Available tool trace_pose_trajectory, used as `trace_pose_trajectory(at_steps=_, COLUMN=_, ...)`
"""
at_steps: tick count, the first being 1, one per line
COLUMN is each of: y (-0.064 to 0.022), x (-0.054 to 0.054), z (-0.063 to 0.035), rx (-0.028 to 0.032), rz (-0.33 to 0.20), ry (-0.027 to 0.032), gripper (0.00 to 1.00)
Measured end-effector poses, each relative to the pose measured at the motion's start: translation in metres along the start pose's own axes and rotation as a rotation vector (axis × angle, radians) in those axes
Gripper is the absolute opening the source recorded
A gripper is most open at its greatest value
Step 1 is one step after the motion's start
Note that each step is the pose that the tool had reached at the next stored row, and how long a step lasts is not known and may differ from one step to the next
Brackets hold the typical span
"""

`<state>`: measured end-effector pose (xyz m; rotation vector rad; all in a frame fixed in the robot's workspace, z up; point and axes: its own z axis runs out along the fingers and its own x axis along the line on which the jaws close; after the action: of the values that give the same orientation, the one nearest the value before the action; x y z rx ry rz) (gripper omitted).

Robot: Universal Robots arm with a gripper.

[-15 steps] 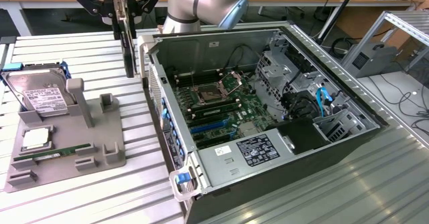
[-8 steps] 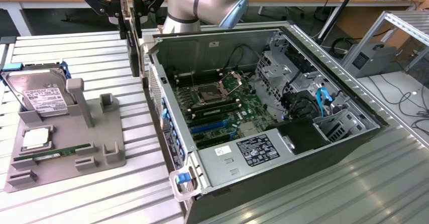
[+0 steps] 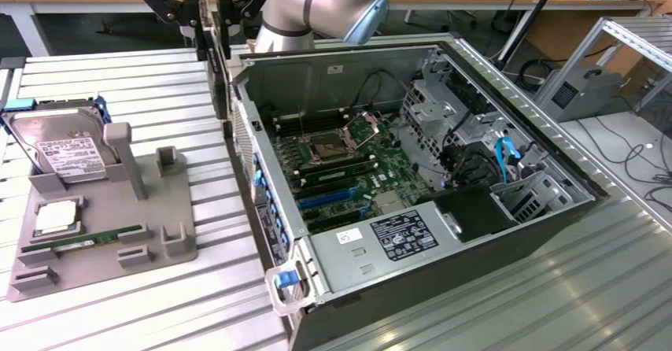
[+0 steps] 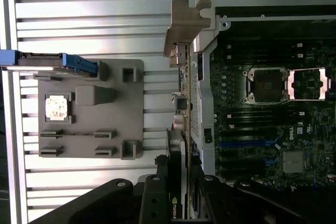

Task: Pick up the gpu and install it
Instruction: 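Pick up the gpu and move the gpu toward the slot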

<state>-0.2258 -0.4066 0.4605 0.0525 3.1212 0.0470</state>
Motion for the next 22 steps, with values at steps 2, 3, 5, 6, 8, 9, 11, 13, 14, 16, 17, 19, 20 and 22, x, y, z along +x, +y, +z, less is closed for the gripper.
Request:
trace_pose_trajectory(at_steps=2, y=0.0001, x=-0.003, z=0.0, rx=0.0001, rz=0.0, ry=0.0, gripper=0.27)
trace_pose_trajectory(at_steps=3, y=0.0001, x=-0.003, z=0.0, rx=0.0, rz=0.0, ry=0.0, gripper=0.27)
trace_pose_trajectory(at_steps=5, y=0.0002, x=-0.005, z=0.0001, rx=0.0, rz=0.0, ry=0.0, gripper=0.27)
trace_pose_trajectory(at_steps=6, y=0.0002, x=-0.005, z=0.0001, rx=0.0, rz=0.0, ry=0.0, gripper=0.27)
trace_pose_trajectory(at_steps=8, y=0.0002, x=-0.007, z=0.0001, rx=0.0, rz=0.0, ry=0.0, gripper=0.27)
trace_pose_trajectory(at_steps=9, y=0.0003, x=-0.008, z=0.0001, rx=0.0001, rz=0.0, ry=0.0001, gripper=0.27)
trace_pose_trajectory(at_steps=11, y=0.0003, x=-0.01, z=0.0002, rx=0.0, rz=0.0, ry=0.0, gripper=0.27)
trace_pose_trajectory(at_steps=13, y=0.0004, x=-0.012, z=0.0002, rx=0.0, rz=0.0, ry=0.0, gripper=0.27)
trace_pose_trajectory(at_steps=14, y=0.0004, x=-0.013, z=0.0002, rx=0.0, rz=0.0, ry=0.0, gripper=0.27)
trace_pose_trajectory(at_steps=16, y=0.0005, x=-0.014, z=0.0003, rx=0.0, rz=0.0, ry=0.0, gripper=0.27)
trace_pose_trajectory(at_steps=17, y=0.0005, x=-0.016, z=0.0003, rx=0.0, rz=0.0, ry=0.0, gripper=0.27)
trace_pose_trajectory(at_steps=19, y=0.0006, x=-0.018, z=0.0004, rx=0.0, rz=0.0, ry=0.0, gripper=0.27)
trace_pose_trajectory(at_steps=20, y=0.0007, x=-0.02, z=0.0004, rx=0.0, rz=0.0, ry=0.0, gripper=0.27)
trace_pose_trajectory(at_steps=22, y=0.0007, x=-0.022, z=0.0005, rx=0.0, rz=0.0, ry=0.0, gripper=0.27)
